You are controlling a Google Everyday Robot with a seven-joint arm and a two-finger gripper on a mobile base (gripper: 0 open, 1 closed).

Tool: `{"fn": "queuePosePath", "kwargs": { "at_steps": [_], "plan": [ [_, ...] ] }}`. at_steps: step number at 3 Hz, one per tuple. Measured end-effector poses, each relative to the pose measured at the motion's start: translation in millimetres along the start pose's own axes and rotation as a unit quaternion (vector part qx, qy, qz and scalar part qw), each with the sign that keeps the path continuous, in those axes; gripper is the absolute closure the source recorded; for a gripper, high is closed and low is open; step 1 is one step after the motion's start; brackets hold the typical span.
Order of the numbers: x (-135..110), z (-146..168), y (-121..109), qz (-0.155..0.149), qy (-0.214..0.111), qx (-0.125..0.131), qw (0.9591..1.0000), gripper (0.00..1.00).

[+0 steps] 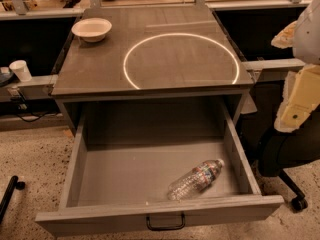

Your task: Pick water bottle from top drawer and place on counter

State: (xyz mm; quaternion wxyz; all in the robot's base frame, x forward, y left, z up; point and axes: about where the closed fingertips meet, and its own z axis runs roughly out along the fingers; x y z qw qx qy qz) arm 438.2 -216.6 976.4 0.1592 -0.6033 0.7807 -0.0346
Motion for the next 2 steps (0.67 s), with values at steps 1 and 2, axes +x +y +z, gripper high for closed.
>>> {"fn": "queuePosePath", "kwargs": {
  "at_steps": [1,2],
  "plan": [
    [-0.1,0.1,0.0,0.0,0.0,0.0,1.0,0.0],
    [-2.4,4.3,-0.3,-0.007,0.002,-0.003,1.0,0.0]
  ]
}}
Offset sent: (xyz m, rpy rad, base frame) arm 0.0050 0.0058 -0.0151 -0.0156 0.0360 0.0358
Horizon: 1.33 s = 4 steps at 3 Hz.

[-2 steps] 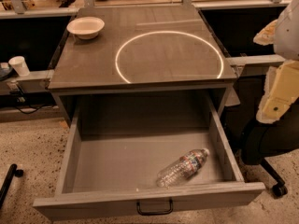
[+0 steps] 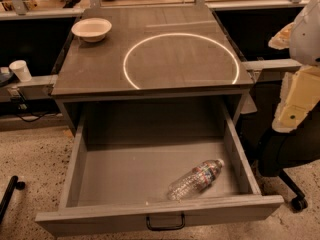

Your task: Pick water bottle from top drawer and place on counter

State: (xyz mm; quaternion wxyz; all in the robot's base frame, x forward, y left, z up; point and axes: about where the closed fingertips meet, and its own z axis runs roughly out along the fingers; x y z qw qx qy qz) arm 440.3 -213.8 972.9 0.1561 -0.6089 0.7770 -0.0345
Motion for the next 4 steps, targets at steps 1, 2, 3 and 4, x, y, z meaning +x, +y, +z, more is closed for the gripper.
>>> {"fn": "queuePosePath", "kwargs": {
  "at_steps": [1,2,3,4],
  "plan": [
    [-1,33,7,-0.024,0.006,-0.008,0.9997,0.0],
    [4,129,38,-0.112,0.006,-0.024,0.9934,0.0],
    [22,184,64,-0.087,-0.004,-0.057,0.9946,0.0],
    [23,190,65,-0.091,-0.001,-0.061,0.994,0.0]
  ]
}}
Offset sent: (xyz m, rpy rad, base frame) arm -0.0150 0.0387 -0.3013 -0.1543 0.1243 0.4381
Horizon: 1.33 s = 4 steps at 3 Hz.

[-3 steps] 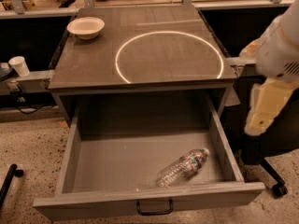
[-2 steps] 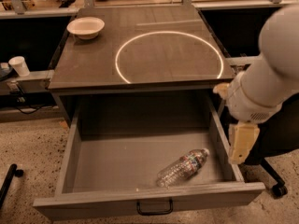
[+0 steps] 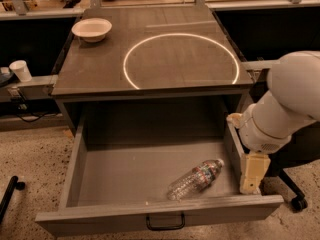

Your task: Pick water bottle from top drawer and place on counter

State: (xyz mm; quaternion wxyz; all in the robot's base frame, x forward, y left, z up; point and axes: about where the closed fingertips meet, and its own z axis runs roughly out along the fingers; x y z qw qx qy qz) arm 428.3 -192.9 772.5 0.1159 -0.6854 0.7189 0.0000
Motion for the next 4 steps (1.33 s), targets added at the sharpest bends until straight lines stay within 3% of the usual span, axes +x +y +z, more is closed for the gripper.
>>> {"fn": "queuePosePath", "kwargs": {
  "at_steps": [1,2,3,4],
  "plan": [
    [-7,34,-22,-0.089,0.038,-0.036,0.9947,0.0],
    [-7,57,-35,-0.171,0.053,-0.058,0.9821,0.0],
    [0,84,-34,-0.247,0.039,-0.064,0.9662,0.0],
    [4,110,-25,-0.314,0.0,-0.085,0.9457,0.0]
  ]
}}
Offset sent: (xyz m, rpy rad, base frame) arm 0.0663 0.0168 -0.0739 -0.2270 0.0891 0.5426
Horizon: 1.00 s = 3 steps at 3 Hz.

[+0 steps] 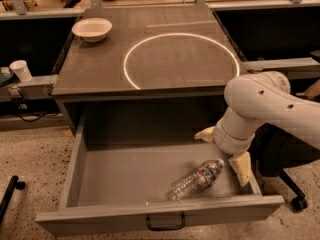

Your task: Pick water bottle from top drawer and place on counter

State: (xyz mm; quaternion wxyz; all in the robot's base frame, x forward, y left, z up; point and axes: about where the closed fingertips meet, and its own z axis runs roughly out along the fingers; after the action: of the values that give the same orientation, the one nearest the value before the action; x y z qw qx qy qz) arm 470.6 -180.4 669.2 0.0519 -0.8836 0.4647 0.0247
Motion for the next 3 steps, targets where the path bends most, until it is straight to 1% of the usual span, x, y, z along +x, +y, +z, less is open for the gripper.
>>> {"fn": "queuePosePath", "kwargs": {
  "at_steps": [1,2,3],
  "plan": [
    [-13,37,11,-0.073,-0.051,-0.024,0.9957,0.03],
    [-20,56,16,-0.099,-0.071,-0.037,0.9919,0.25],
    [-31,68,17,-0.095,-0.078,-0.051,0.9911,0.49]
  ]
}}
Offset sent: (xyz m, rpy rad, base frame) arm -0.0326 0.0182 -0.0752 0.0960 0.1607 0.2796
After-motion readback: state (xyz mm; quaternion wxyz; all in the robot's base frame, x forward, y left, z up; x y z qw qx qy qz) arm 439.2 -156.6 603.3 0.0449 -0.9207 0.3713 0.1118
